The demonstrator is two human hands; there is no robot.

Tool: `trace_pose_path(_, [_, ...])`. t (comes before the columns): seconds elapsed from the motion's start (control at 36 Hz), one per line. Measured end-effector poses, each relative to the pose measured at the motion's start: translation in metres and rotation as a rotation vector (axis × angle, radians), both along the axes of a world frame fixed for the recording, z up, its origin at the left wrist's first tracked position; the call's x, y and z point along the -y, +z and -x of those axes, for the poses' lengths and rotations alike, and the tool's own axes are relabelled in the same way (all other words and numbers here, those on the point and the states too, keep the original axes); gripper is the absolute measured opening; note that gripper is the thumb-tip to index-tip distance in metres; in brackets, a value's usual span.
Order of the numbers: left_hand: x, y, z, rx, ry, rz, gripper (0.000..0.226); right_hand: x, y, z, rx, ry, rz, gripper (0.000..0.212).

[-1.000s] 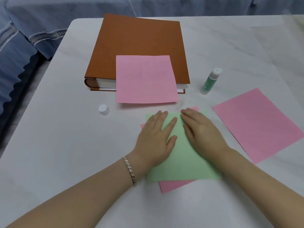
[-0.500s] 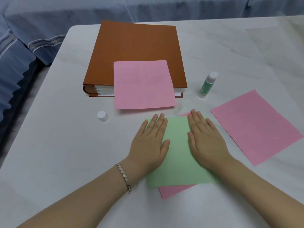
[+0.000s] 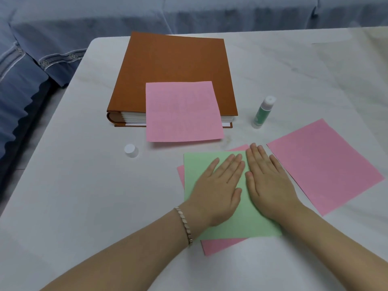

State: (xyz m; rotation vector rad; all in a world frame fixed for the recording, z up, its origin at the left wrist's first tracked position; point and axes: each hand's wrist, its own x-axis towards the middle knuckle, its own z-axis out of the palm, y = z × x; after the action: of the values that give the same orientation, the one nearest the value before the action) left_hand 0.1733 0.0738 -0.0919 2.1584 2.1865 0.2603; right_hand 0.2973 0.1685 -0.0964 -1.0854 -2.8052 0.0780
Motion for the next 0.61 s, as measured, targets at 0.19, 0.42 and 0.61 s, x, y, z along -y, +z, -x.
trace_pose_path(0.19, [0.030, 0.001, 0.041, -0.024, 0.066, 0.008, 0.057, 0.000, 0.002, 0.000, 0.014, 0.006, 0.052, 0.061])
trace_pose_path(0.42, [0.047, 0.005, 0.080, -0.056, 0.004, 0.029, 0.053, 0.002, 0.009, 0.003, 0.085, -0.013, 0.043, 0.061])
trace_pose_path(0.61, [0.046, 0.005, 0.081, -0.074, -0.006, 0.024, 0.054, 0.023, 0.013, 0.029, 0.073, 0.269, 0.050, 0.054])
